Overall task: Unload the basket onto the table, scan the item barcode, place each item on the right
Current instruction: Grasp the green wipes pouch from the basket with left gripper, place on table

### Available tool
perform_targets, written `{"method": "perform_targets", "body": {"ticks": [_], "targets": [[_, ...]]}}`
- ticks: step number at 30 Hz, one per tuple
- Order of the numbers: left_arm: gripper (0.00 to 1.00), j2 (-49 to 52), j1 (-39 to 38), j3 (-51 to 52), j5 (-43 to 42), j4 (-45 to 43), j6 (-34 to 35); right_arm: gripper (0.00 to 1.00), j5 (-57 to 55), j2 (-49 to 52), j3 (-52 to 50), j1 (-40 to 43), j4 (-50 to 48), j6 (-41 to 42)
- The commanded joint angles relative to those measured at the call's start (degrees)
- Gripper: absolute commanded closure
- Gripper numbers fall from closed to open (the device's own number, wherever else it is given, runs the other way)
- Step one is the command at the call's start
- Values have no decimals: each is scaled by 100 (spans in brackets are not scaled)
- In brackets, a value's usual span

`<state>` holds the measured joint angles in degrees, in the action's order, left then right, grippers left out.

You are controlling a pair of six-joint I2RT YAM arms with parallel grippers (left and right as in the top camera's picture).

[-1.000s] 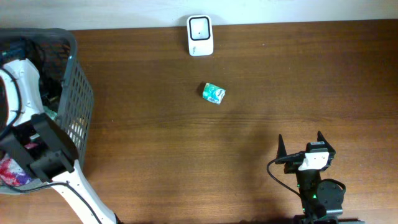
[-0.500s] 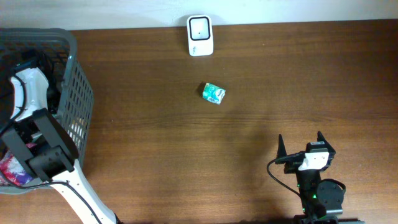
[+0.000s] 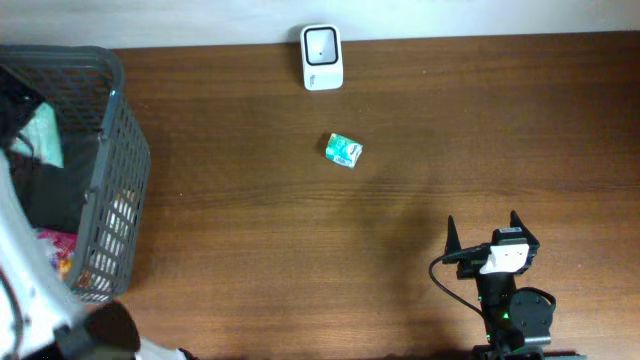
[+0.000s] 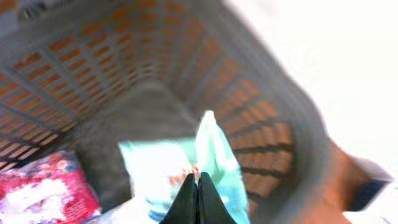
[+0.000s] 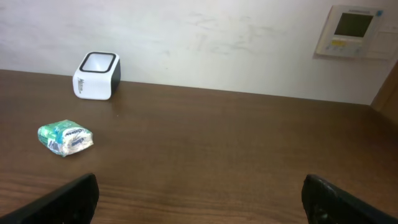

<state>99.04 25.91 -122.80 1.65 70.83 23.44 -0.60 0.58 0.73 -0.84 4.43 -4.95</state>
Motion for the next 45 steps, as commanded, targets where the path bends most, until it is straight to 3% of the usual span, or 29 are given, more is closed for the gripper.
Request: {"method": "perform_targets", "body": {"ticks": [1,4,7,10,11,12,14,15,16,18,20,26,32,36,45], "targets": [[100,-756,-15,-22,-1808,-197,44,1,-9,-39,-42,-37,28,-20],[100,-1069,-551,-22,-2649,-417,-793,1,-9,-39,-42,-37,26,-20],[100,-1097,-1711,-20,-2511,-573,-1714,1,-9,-39,-42,-37,28,-20],[100,-1073,-2684,-17,-2341,-612,-1917,1,-9,-37,-42,-37,26,-20],[100,-1054,-2868,-17,-2028,-608,-2070,1,-9,-39,-42,-37,26,-20],[100,-997,-3021,-17,-964,-595,-2061,1,-9,-37,-42,-37,28,-20],[79,-938,-2955,-17,575,-501,-1438,1,-9,-39,-42,-37,28,-20],[29,-938,-2763,-17,1049,-455,-1071,1,-9,-39,-42,-37,28,-20],[7,-938,-2481,-17,1123,-404,-901,1,-9,-37,-42,-37,26,-20],[3,-868,-1954,-15,1126,-146,-483,1,-9,-39,-42,-37,28,-20],[0,-470,-1147,-13,1126,588,361,1,-9,-39,-42,-37,26,-20],[1,1377,17,-13,1121,1008,892,1,-9,-37,-42,-37,28,-20],[1,2785,127,-11,1123,1110,1585,1,-9,-37,-42,-37,28,-20],[0,3659,127,-7,1126,1084,1648,1,-9,-37,-42,-37,28,-20],[8,3939,127,-98,1128,1368,1725,1,-9,-39,-42,-37,28,-20]]}}
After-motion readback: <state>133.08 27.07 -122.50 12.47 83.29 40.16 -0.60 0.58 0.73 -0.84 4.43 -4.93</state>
